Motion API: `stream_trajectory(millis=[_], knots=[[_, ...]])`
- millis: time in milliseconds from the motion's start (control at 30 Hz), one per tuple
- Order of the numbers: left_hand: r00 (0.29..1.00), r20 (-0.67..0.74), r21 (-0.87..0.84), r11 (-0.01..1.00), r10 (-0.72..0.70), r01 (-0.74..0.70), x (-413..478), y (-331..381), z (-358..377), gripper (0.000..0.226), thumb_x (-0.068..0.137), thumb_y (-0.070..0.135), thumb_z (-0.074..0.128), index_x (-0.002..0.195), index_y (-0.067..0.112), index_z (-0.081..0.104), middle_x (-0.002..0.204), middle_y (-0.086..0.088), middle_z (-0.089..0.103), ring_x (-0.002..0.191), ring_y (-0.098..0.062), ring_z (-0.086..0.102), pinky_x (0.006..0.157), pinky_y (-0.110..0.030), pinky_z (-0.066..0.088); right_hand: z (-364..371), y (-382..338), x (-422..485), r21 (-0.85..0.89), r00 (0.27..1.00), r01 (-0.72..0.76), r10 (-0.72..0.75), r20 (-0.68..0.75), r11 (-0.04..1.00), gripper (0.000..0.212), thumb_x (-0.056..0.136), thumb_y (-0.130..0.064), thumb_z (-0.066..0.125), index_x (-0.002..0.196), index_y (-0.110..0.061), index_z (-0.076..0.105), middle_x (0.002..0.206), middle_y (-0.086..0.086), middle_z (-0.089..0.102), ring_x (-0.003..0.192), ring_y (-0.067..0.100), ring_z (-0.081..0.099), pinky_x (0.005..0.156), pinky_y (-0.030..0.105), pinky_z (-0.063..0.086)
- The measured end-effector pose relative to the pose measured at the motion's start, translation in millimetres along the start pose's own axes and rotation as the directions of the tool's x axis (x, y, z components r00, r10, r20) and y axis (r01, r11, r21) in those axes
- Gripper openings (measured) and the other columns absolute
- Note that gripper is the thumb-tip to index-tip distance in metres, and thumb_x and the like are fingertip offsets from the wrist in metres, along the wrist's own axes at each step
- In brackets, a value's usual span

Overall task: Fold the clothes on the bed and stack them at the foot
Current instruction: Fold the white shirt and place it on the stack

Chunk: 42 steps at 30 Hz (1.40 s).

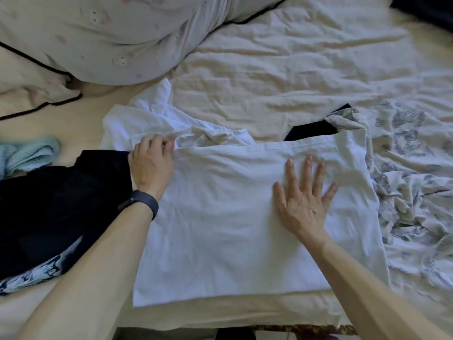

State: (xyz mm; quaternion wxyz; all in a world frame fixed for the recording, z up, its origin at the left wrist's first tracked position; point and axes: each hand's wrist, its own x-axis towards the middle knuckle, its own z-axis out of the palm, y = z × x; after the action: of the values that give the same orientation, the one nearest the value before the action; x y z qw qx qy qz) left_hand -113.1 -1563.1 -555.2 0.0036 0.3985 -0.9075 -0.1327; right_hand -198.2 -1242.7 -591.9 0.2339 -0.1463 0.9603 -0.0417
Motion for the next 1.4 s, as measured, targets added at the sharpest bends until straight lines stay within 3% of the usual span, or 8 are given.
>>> stream_trajectory(millis=[133, 267, 600, 833, 967, 1133, 1300, 1400], knots=[[0.970, -0.074, -0.037, 0.971, 0.232, -0.235, -56.2, 43.6, 21.2, 0.041, 0.100, 0.031, 0.052, 0.135, 0.010, 0.059, 0.147, -0.015, 0.050, 0.137, -0.035, 0.045, 0.111, -0.053, 0.033, -0.9, -5.2, -6.7, -0.006, 0.981, 0.099, -0.099, -0.166, 0.995, 0.066, 0.102, -0.058, 0.024, 0.163, -0.038, 0.009, 0.172, 0.004, -0.004, 0.157, 0.028, -0.012, 0.121, 0.066, -0.004], [0.910, 0.239, -0.056, 0.940, 0.340, -0.336, -123.9, 67.8, 65.3, 0.067, 0.099, 0.052, 0.039, 0.160, 0.032, 0.020, 0.169, 0.004, 0.003, 0.155, -0.017, -0.003, 0.121, -0.061, 0.006, 12.3, -18.2, -19.1, -0.137, 0.852, 0.480, -0.498, -0.161, 0.866, 0.058, 0.106, -0.053, 0.031, 0.161, -0.038, 0.024, 0.171, 0.004, 0.012, 0.158, 0.025, 0.007, 0.123, 0.063, 0.008], [0.970, 0.239, 0.035, 0.998, 0.047, -0.057, -143.9, 92.2, 76.7, 0.072, 0.099, 0.062, 0.028, 0.160, 0.036, 0.000, 0.168, -0.003, -0.013, 0.155, -0.028, -0.011, 0.120, -0.064, -0.002, -42.0, 132.3, 30.0, -0.147, 1.000, 0.004, -0.005, -0.011, 0.989, 0.063, 0.103, -0.064, 0.012, 0.159, -0.047, -0.012, 0.167, -0.006, -0.028, 0.151, 0.015, -0.031, 0.121, 0.054, -0.019], [0.729, 0.467, -0.071, 0.842, 0.501, -0.534, -322.3, 222.9, 118.3, 0.095, 0.084, 0.082, 0.039, 0.159, 0.042, -0.005, 0.167, -0.004, -0.021, 0.154, -0.029, -0.016, 0.118, -0.068, 0.002, -54.8, 233.7, -29.6, -0.103, 0.999, -0.042, 0.044, 0.014, 0.994, 0.059, 0.104, -0.058, 0.009, 0.156, -0.049, -0.017, 0.167, -0.006, -0.028, 0.150, 0.013, -0.032, 0.121, 0.054, -0.019], [0.801, 0.404, 0.020, 0.871, 0.442, -0.490, -347.2, 283.3, 119.1, 0.102, 0.066, 0.056, 0.083, 0.154, 0.030, 0.038, 0.161, -0.017, 0.031, 0.146, -0.042, 0.031, 0.109, -0.062, 0.039, -49.2, 287.5, -62.9, -0.110, 1.000, 0.009, -0.009, 0.006, 0.994, 0.064, 0.101, -0.058, 0.013, 0.159, -0.045, -0.010, 0.168, -0.003, -0.024, 0.153, 0.015, -0.027, 0.122, 0.049, -0.019], [0.801, 0.126, -0.035, 0.810, 0.585, -0.586, -341.3, 291.5, 93.9, 0.065, 0.060, 0.022, 0.091, 0.122, 0.024, 0.073, 0.105, -0.004, 0.070, 0.086, -0.027, 0.068, 0.070, -0.035, 0.054, -54.3, 313.0, -88.8, -0.059, 0.998, 0.055, -0.053, 0.037, 0.997, 0.069, 0.104, -0.055, 0.030, 0.161, -0.040, -0.007, 0.169, -0.001, -0.017, 0.156, 0.018, -0.017, 0.125, 0.051, -0.010], [0.993, 0.113, -0.387, 0.922, 0.035, 0.011, -335.6, 299.5, 47.5, 0.016, 0.092, 0.027, 0.068, 0.107, 0.032, 0.065, 0.083, 0.015, 0.067, 0.071, -0.008, 0.061, 0.059, -0.026, 0.046, -81.6, 293.3, -101.1, 0.188, 0.997, 0.071, -0.067, -0.029, 0.980, 0.068, 0.103, -0.046, 0.046, 0.161, -0.020, 0.025, 0.169, 0.007, 0.020, 0.156, 0.024, 0.012, 0.126, 0.044, 0.010], [0.967, 0.093, -0.531, 0.810, -0.236, 0.248, -326.2, 291.1, 24.0, 0.004, 0.097, 0.033, 0.059, 0.100, 0.036, 0.060, 0.078, 0.027, 0.064, 0.070, 0.005, 0.059, 0.056, -0.010, 0.040, -100.3, 268.6, -99.4, 0.584, 0.997, 0.000, -0.046, 0.064, 0.812, 0.044, 0.102, -0.042, 0.053, 0.139, -0.018, 0.055, 0.134, 0.001, 0.060, 0.129, 0.020, 0.053, 0.101, 0.026, 0.043]])
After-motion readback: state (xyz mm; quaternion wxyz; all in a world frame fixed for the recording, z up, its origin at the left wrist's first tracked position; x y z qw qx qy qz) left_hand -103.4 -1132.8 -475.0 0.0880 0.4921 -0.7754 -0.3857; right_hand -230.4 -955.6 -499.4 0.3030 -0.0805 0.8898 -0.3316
